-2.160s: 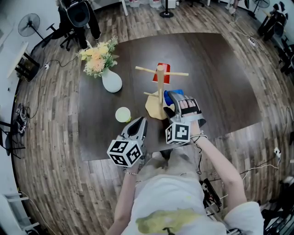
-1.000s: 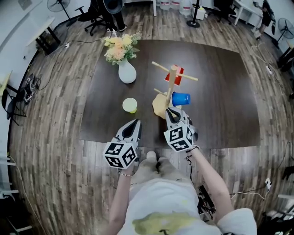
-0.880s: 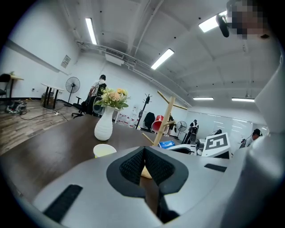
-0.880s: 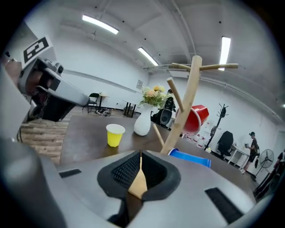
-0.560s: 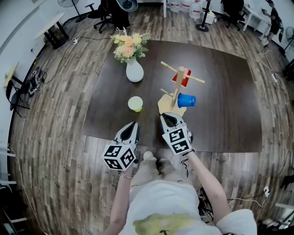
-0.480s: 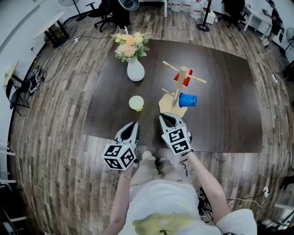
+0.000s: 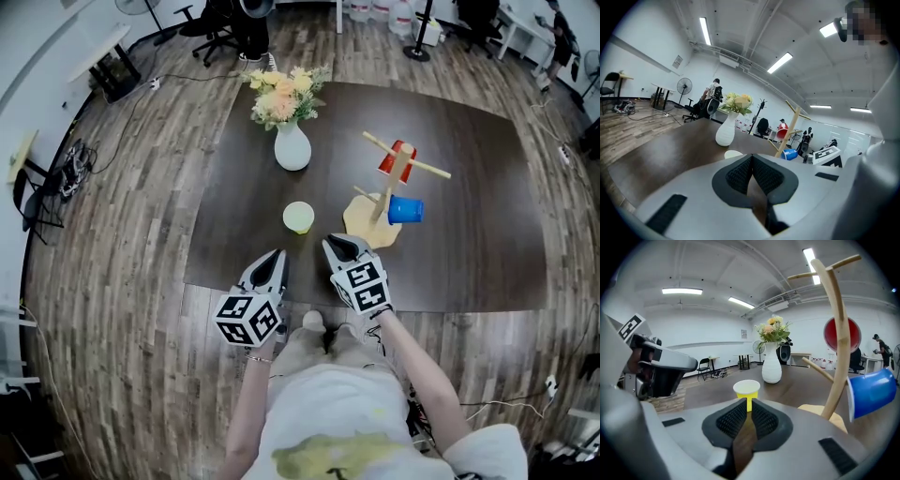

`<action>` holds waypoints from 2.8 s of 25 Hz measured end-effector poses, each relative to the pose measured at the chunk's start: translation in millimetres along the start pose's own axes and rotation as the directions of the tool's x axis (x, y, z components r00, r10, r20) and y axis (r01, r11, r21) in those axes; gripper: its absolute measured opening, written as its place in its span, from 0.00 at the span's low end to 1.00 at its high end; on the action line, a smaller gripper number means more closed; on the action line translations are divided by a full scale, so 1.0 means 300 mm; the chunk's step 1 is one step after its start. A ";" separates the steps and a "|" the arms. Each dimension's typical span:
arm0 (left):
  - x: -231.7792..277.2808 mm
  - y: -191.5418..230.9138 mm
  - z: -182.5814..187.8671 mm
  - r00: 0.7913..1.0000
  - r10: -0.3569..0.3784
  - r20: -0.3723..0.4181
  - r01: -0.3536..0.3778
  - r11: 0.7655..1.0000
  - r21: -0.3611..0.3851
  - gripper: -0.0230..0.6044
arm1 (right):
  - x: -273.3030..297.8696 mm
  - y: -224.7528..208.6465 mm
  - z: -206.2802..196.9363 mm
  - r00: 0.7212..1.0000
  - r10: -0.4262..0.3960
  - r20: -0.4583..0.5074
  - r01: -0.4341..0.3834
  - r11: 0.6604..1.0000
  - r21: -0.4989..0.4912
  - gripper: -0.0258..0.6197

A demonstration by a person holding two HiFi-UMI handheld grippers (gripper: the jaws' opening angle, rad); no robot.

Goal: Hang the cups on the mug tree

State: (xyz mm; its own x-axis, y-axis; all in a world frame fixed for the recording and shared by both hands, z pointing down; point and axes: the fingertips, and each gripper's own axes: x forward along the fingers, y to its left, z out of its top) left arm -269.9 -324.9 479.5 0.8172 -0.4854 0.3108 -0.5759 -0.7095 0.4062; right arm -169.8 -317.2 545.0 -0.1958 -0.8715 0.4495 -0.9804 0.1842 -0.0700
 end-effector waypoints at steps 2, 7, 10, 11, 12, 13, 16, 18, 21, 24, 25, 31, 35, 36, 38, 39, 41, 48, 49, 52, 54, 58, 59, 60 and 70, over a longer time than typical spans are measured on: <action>0.003 0.024 -0.003 1.000 -0.006 -0.009 0.006 1.000 -0.005 0.07 | 0.033 0.014 -0.007 1.000 0.005 -0.009 -0.005 1.000 0.003 0.08; 0.008 0.089 -0.001 0.999 -0.009 -0.031 0.009 1.000 -0.012 0.07 | 0.123 0.036 -0.033 0.999 0.000 -0.034 0.001 1.000 0.018 0.26; 0.011 0.120 0.001 0.999 -0.010 -0.039 0.009 1.000 -0.017 0.07 | 0.171 0.047 -0.043 0.999 -0.003 -0.049 0.004 1.000 0.020 0.33; 0.012 0.128 0.002 0.999 -0.010 -0.041 0.009 1.000 -0.019 0.07 | 0.186 0.046 -0.043 0.999 -0.012 -0.048 0.013 1.000 0.013 0.37; 0.013 0.136 0.003 0.999 -0.010 -0.044 0.009 1.000 -0.020 0.07 | 0.201 0.043 -0.042 0.999 -0.024 -0.046 0.024 1.000 0.004 0.44; 0.014 0.144 0.005 0.999 -0.009 -0.046 0.008 1.000 -0.021 0.07 | 0.216 0.040 -0.041 0.998 -0.034 -0.044 0.034 0.999 -0.002 0.48; 0.020 0.171 0.007 0.999 -0.007 -0.053 0.006 1.000 -0.023 0.07 | 0.262 0.035 -0.050 0.998 -0.042 -0.050 0.043 0.999 0.015 0.53; 0.029 0.189 0.008 0.998 -0.005 -0.058 0.004 1.000 -0.025 0.07 | 0.292 0.026 -0.048 0.998 -0.048 -0.044 0.049 0.998 0.030 0.56; 0.039 0.213 0.010 0.998 -0.002 -0.062 0.000 1.000 -0.029 0.07 | 0.331 0.015 -0.041 0.998 -0.057 -0.036 0.058 0.998 0.035 0.58; 0.042 0.223 0.013 0.998 0.001 -0.065 -0.003 1.000 -0.031 0.07 | 0.360 0.021 -0.038 0.998 -0.047 -0.046 0.048 0.999 0.022 0.58; 0.043 0.224 0.015 0.998 0.001 -0.065 -0.003 1.000 -0.031 0.07 | 0.367 0.025 -0.042 0.997 -0.043 -0.062 0.044 0.999 0.013 0.58; 0.060 0.227 0.021 0.998 -0.004 -0.068 0.002 1.000 -0.025 0.07 | 0.396 0.047 -0.032 0.996 -0.037 -0.081 0.031 0.996 -0.080 0.58; 0.063 0.216 0.022 0.997 -0.011 -0.071 0.009 1.000 -0.027 0.07 | 0.399 0.024 -0.013 0.996 -0.062 -0.063 0.060 0.998 -0.029 0.57; 0.063 0.214 0.022 0.997 -0.013 -0.071 0.011 1.000 -0.027 0.07 | 0.397 0.020 -0.006 0.996 -0.066 -0.055 0.065 0.998 -0.019 0.57; 0.063 0.212 0.022 0.997 -0.017 -0.070 0.015 1.000 -0.027 0.07 | 0.390 0.017 0.006 0.997 -0.067 -0.040 0.067 0.998 -0.002 0.54; 0.064 0.212 0.022 0.997 -0.019 -0.070 0.017 1.000 -0.026 0.07 | 0.386 0.017 0.010 0.997 -0.066 -0.035 0.066 0.998 0.002 0.53; 0.067 0.209 0.024 0.997 -0.025 -0.068 0.023 0.999 -0.025 0.07 | 0.374 0.015 0.017 0.998 -0.062 -0.026 0.062 0.998 0.010 0.53; 0.085 0.178 0.036 0.995 -0.069 -0.067 0.069 0.998 -0.007 0.07 | 0.301 -0.005 0.039 0.995 -0.096 0.007 0.096 0.995 0.016 0.53; 0.090 0.172 0.037 0.995 -0.078 -0.068 0.078 0.997 -0.002 0.07 | 0.287 -0.008 0.041 0.995 -0.101 0.011 0.101 0.995 0.020 0.53; 0.102 0.152 0.039 0.992 -0.103 -0.069 0.104 0.994 0.015 0.07 | 0.242 -0.019 0.025 0.992 -0.123 0.015 0.122 0.992 0.041 0.53; 0.108 0.134 0.042 0.990 -0.122 -0.072 0.124 0.992 0.027 0.07 | 0.205 -0.027 0.011 0.990 -0.140 0.019 0.139 0.988 0.066 0.53; 0.123 0.085 0.044 0.983 -0.165 -0.079 0.169 0.984 0.051 0.07 | 0.123 -0.049 0.005 0.983 -0.182 0.034 0.179 0.981 0.080 0.53; 0.128 0.068 0.043 0.981 -0.177 -0.081 0.182 0.982 0.056 0.07 | 0.101 -0.057 0.005 0.980 -0.195 0.039 0.191 0.978 0.083 0.53; 0.133 0.050 0.041 0.978 -0.189 -0.084 0.195 0.979 0.061 0.07 | 0.078 -0.066 0.006 0.977 -0.208 0.045 0.204 0.975 0.090 0.53; 0.165 -0.162 0.026 0.956 -0.278 -0.098 0.287 0.952 0.102 0.07 | -0.160 -0.154 0.001 0.955 -0.294 0.049 0.289 0.953 0.087 0.53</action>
State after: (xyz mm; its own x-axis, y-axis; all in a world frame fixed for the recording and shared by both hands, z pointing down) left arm -201.2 -318.4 468.5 0.9386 -0.2170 0.2683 -0.3115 -0.8670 0.3888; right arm -115.0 -284.1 526.3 0.0997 -0.9085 0.4058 -0.9932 -0.1154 -0.0142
